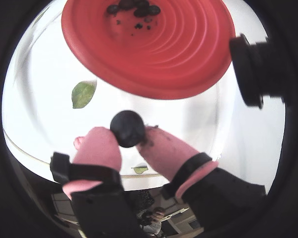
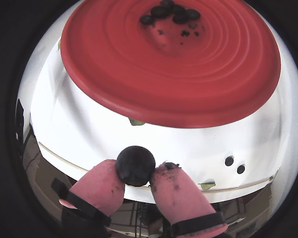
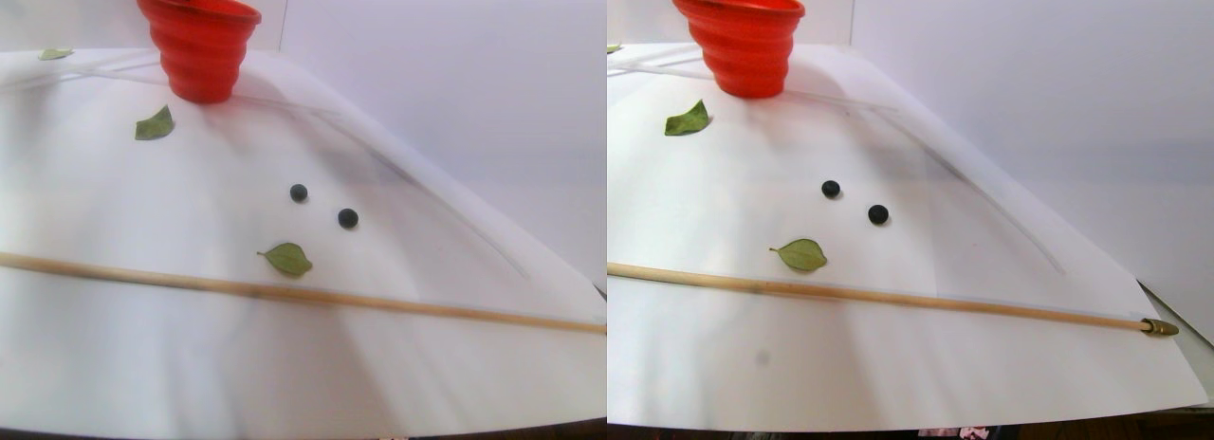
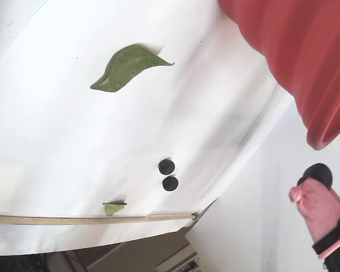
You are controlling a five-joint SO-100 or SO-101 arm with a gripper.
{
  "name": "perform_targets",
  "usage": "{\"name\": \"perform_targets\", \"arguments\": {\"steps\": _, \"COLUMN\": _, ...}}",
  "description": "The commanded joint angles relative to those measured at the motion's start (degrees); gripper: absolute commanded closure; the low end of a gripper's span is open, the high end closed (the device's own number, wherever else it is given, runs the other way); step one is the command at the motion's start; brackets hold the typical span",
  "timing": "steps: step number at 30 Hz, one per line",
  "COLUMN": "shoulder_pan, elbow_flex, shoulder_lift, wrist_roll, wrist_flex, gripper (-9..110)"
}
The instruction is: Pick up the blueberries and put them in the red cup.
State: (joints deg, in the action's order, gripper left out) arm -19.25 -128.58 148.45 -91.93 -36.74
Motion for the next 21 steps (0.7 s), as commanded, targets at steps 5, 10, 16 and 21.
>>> {"name": "perform_targets", "arguments": {"steps": 5, "shoulder_pan": 0.6, "elbow_flex": 6.9, "shoulder_lift": 0.4, "wrist_roll": -1.3, "wrist_flex": 0.8, "gripper": 92}}
{"name": "perform_targets", "arguments": {"steps": 10, "shoulder_pan": 1.9, "elbow_flex": 7.1, "shoulder_lift": -1.1, "wrist_roll": -2.9, "wrist_flex": 3.6, "gripper": 91}}
{"name": "perform_targets", "arguments": {"steps": 16, "shoulder_pan": 3.6, "elbow_flex": 6.4, "shoulder_lift": -2.5, "wrist_roll": -4.3, "wrist_flex": 6.4, "gripper": 88}}
{"name": "perform_targets", "arguments": {"steps": 21, "shoulder_pan": 4.2, "elbow_flex": 6.2, "shoulder_lift": -2.5, "wrist_roll": -4.5, "wrist_flex": 6.9, "gripper": 85}}
